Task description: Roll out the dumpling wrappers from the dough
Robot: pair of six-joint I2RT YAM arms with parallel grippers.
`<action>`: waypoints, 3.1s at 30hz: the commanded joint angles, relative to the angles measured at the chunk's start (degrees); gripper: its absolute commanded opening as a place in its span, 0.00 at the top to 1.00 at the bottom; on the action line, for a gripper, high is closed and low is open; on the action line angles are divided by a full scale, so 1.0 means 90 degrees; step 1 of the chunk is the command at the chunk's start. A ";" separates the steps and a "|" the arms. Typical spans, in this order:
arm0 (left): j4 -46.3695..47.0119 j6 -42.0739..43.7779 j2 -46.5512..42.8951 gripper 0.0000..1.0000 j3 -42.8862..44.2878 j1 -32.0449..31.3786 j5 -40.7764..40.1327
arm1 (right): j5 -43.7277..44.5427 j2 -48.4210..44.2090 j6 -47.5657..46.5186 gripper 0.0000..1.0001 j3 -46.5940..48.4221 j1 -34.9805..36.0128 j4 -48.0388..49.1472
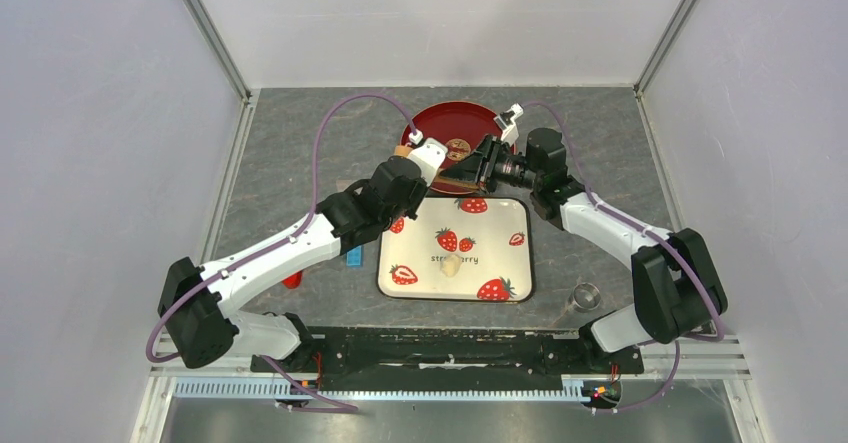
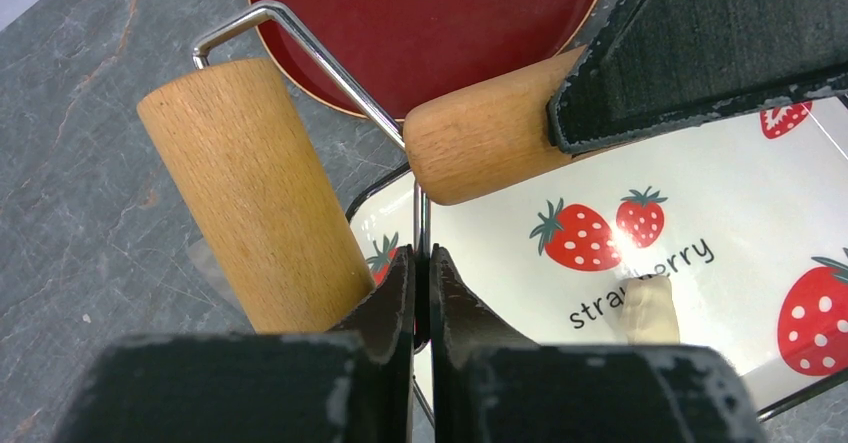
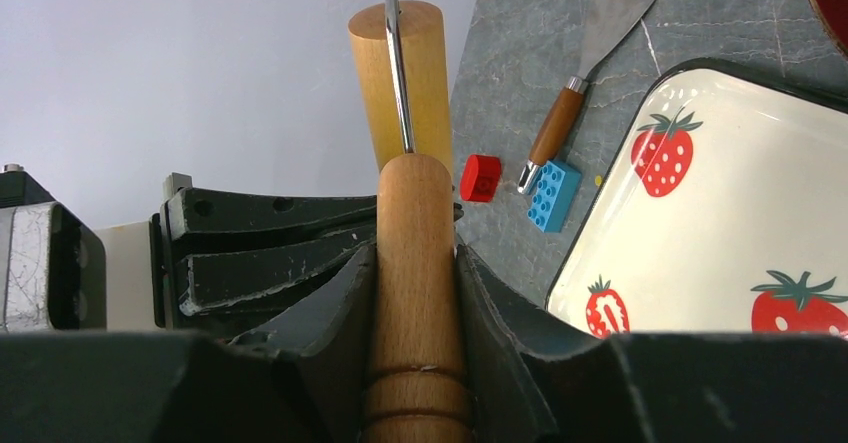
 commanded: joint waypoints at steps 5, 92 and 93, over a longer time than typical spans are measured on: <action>0.0440 -0.0682 -0.0176 0.31 0.0186 -0.0043 0.0447 | 0.0104 0.0046 -0.0478 1.00 0.0345 0.0029 -0.0314; -0.2974 -0.1888 0.3874 0.98 0.0484 0.3790 0.5035 | 0.3078 0.0919 -0.6801 1.00 0.3478 0.2201 -0.8127; -0.2981 -0.1878 0.3883 0.98 0.0484 0.3791 0.5035 | 0.3259 0.1003 -0.6807 1.00 0.3594 0.2198 -0.8149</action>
